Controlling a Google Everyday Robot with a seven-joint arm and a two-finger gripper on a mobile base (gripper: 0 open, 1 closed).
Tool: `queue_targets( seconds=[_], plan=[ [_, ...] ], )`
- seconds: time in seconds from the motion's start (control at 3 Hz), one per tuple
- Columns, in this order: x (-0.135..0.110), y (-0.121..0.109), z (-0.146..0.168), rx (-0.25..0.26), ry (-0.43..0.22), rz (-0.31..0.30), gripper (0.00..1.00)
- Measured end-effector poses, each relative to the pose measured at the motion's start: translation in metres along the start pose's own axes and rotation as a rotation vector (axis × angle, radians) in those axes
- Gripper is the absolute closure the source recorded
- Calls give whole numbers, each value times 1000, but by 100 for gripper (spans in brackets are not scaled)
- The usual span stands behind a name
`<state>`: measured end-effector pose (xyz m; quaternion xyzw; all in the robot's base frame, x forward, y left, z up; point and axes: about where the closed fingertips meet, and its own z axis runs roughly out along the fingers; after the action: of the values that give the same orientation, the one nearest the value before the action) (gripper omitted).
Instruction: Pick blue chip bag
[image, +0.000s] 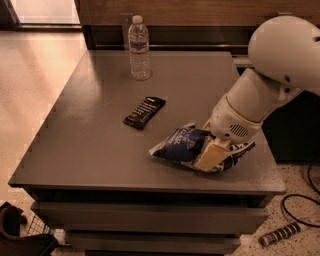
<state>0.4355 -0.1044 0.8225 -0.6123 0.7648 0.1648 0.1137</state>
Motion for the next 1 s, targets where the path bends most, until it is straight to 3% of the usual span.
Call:
queue_targets(
  seconds=[1.0],
  plan=[
    [0,0,-1,0,0,0,100]
  ],
)
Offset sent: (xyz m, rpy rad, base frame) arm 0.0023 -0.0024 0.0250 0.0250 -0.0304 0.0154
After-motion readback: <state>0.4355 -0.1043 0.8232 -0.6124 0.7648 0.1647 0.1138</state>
